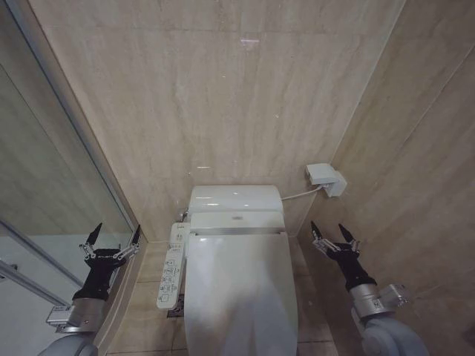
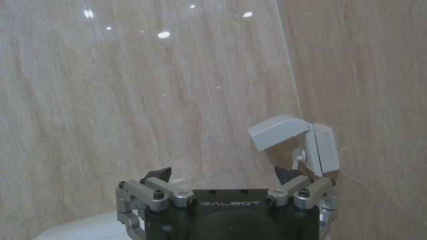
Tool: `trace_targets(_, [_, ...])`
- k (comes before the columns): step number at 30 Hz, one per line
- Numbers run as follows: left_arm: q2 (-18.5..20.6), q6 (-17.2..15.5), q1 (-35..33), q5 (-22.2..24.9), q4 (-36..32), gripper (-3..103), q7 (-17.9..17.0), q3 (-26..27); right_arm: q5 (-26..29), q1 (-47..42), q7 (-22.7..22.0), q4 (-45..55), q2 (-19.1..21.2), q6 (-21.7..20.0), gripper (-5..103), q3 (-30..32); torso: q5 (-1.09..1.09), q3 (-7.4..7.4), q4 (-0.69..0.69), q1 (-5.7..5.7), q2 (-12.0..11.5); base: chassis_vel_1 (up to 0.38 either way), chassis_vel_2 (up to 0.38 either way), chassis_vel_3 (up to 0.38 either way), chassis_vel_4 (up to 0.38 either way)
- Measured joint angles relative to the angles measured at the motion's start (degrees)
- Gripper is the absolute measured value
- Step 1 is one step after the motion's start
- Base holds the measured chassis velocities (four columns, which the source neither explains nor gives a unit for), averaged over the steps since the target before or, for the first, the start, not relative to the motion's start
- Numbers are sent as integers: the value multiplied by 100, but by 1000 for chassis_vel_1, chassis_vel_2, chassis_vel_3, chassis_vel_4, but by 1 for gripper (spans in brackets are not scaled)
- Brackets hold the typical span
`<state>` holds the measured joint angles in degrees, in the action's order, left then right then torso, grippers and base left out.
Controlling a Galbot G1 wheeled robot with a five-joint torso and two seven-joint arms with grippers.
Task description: Open the toilet lid, clean the toilet bowl with a toilet brush, close the toilet lid, and flush.
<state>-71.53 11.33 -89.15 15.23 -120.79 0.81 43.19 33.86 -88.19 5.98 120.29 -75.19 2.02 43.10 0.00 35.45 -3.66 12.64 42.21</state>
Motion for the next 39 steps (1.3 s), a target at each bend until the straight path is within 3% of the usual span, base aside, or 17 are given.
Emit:
trace_targets(26, [5, -4, -1, -3, 6, 100, 3, 5, 0, 1, 0, 0, 0, 0, 100, 0, 0, 0, 0, 1, 0, 0, 0, 0, 0])
trace_targets(39, [5, -5, -1, -1, 6, 100, 2, 5, 0, 0, 0, 0, 0, 0, 100, 0, 1, 0, 0, 0, 0, 136, -140, -143, 146])
